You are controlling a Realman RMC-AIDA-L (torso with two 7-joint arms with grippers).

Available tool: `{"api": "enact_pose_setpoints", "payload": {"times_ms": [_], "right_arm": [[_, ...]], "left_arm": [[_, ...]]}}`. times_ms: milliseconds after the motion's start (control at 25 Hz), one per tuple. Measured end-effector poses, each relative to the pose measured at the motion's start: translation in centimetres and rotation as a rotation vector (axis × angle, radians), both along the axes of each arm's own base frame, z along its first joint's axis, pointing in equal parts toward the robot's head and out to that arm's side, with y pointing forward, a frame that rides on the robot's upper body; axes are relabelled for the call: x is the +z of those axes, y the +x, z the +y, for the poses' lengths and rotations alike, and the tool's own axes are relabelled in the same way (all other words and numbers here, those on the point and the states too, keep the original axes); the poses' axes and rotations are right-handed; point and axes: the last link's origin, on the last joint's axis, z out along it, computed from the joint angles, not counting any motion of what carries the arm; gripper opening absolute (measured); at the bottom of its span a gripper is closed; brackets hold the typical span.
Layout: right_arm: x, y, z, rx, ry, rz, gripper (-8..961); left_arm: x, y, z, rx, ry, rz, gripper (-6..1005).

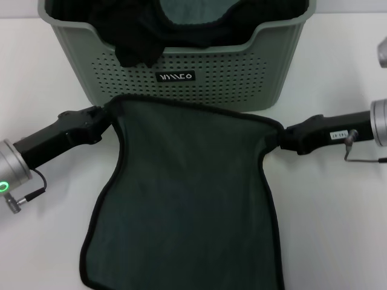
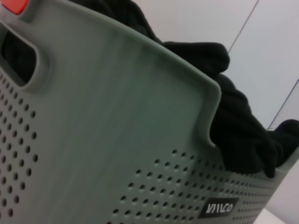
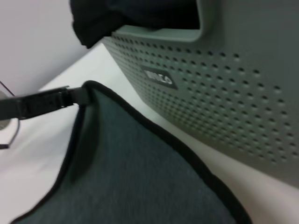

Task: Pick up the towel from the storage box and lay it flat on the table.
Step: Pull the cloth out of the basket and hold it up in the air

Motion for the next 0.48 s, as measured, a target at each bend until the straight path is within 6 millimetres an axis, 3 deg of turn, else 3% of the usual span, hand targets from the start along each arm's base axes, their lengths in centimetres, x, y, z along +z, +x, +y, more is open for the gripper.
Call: {"api": "enact_pose_setpoints", "payload": {"times_ms": [480], "right_arm": [[-0.6, -2.9, 2.6, 0.074, -0.033, -0.187, 12]], "left_arm": [[-0.6, -0.8, 0.4, 0.069, 0.012, 0.037, 15]]}}
